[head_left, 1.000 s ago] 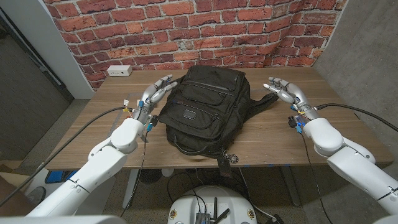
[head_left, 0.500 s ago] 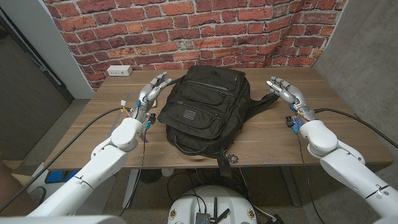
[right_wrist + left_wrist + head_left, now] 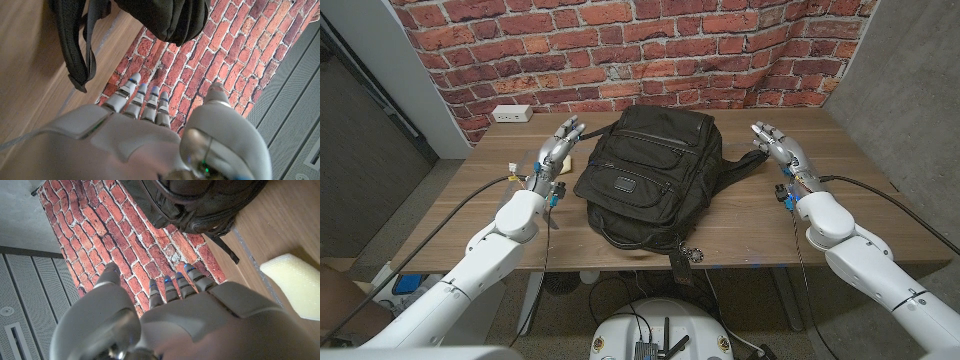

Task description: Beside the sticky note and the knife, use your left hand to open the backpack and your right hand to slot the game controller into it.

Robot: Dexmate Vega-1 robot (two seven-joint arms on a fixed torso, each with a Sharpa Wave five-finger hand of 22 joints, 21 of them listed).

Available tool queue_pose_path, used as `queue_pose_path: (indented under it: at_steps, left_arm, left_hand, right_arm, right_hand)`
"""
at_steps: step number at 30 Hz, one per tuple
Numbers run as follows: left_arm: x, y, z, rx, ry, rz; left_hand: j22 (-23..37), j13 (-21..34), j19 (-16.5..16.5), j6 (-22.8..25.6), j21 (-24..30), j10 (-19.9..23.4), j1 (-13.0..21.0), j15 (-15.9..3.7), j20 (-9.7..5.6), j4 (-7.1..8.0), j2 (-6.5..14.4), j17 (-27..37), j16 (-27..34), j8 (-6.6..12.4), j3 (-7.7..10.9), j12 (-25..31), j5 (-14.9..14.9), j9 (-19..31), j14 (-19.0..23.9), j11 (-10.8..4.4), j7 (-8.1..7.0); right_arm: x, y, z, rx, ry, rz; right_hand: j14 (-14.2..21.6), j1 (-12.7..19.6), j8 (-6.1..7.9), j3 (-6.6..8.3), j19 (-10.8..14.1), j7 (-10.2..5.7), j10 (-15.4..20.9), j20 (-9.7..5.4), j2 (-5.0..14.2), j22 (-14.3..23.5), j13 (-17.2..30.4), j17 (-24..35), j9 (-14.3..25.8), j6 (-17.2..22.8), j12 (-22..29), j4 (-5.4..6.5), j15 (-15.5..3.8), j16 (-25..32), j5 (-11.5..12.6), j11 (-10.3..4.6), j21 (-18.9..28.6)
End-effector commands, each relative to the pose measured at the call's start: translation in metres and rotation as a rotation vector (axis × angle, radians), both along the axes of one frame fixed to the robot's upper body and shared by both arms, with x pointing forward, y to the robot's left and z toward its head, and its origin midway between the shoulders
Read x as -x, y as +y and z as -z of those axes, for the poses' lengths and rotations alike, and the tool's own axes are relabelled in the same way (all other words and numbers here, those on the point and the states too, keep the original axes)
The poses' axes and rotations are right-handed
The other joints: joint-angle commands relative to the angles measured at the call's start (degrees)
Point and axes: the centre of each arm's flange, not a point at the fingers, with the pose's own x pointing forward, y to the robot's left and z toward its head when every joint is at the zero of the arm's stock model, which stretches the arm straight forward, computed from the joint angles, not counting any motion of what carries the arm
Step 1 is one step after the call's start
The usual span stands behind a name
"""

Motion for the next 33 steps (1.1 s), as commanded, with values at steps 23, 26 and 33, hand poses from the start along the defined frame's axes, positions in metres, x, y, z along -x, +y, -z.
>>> queue_pose_path:
  at_steps: [23,26,33]
  left_arm:
    - [-0.017,0.033,0.032,0.16,0.008,0.048]
    - [-0.017,0.036,0.04,0.174,0.016,0.048]
    - [-0.022,0.04,0.053,0.195,0.046,0.07]
  left_hand:
    - [0.12,-0.22,-5.72,-6.52,0.01,-4.62,-9.59,0.58,-5.5,5.12,2.8,0.37,0.34,-0.05,-0.58,0.07,1.15,0.01,-3.99,1.3,2.21]
    - [0.11,-0.24,-6.44,-7.32,-0.04,-4.98,-10.25,0.7,-5.69,5.48,2.85,0.34,0.3,-0.07,-0.55,0.07,1.26,-0.02,-4.4,1.37,2.66]
    - [0.08,-0.27,-9.32,-9.49,-0.17,-7.78,-12.81,1.09,-6.13,6.96,2.93,0.28,0.07,0.05,-0.47,-0.28,1.66,-0.1,-6.82,1.84,3.55]
  right_arm:
    - [-0.035,0.021,0.026,-0.195,0.021,-0.154]
    - [-0.039,0.02,0.031,-0.216,0.028,-0.172]
    - [-0.041,0.021,0.039,-0.24,0.035,-0.182]
  right_hand:
    - [-5.49,-8.61,-0.14,-0.8,-6.68,-0.36,-3.6,-2.68,1.54,-0.05,-0.68,-1.37,-0.19,-4.07,0.04,4.65,-1.21,0.16,0.56,-0.45,-0.08]
    - [-6.42,-9.2,-0.19,-0.68,-8.01,-0.4,-4.28,-2.69,1.56,-0.05,-0.75,-1.71,-0.23,-4.85,0.0,4.94,-1.17,0.06,0.69,-0.63,-0.17]
    - [-7.67,-10.26,-0.17,-0.66,-9.42,-0.36,-5.32,-2.48,1.41,-0.04,-0.83,-2.15,-0.28,-5.76,-0.05,5.44,-0.96,0.02,0.83,-0.62,-0.09]
